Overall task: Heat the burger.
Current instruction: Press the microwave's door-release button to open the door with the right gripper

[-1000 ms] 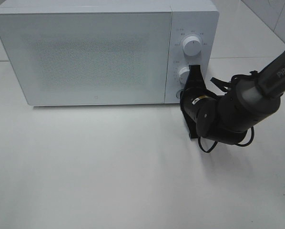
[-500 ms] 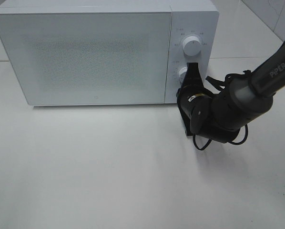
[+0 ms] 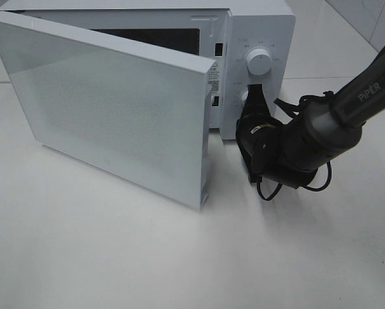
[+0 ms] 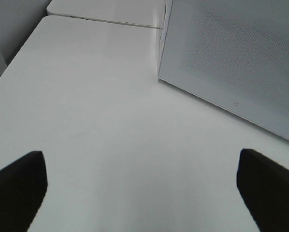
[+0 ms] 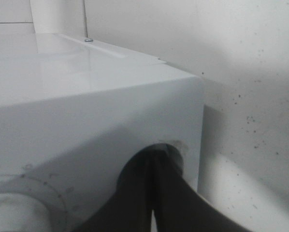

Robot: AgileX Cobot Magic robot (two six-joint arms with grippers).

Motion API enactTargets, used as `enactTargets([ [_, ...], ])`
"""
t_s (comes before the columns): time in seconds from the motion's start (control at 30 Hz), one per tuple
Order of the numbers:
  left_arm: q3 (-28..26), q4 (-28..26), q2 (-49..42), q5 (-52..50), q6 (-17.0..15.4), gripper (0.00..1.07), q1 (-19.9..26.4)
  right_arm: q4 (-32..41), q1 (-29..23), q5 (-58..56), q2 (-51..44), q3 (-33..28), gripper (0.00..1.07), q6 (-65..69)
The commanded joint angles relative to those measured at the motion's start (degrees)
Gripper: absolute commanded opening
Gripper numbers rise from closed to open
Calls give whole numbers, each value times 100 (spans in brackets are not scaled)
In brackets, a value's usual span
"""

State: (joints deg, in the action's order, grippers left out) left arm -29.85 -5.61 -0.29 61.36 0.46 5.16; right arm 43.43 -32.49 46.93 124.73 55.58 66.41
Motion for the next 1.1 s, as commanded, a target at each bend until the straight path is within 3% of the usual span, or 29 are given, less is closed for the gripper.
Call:
enactTargets([
  [0.03, 17, -17, -40, 0, -46, 100, 11, -539, 235, 1530, -109, 516, 0, -109],
  [0.43, 17, -17, -40, 0, -46, 100, 11, -539, 235, 911, -178, 498, 0, -115],
  [1.1, 17, -17, -40, 0, -46, 100, 11, -917, 218, -206, -710, -476, 0, -160],
])
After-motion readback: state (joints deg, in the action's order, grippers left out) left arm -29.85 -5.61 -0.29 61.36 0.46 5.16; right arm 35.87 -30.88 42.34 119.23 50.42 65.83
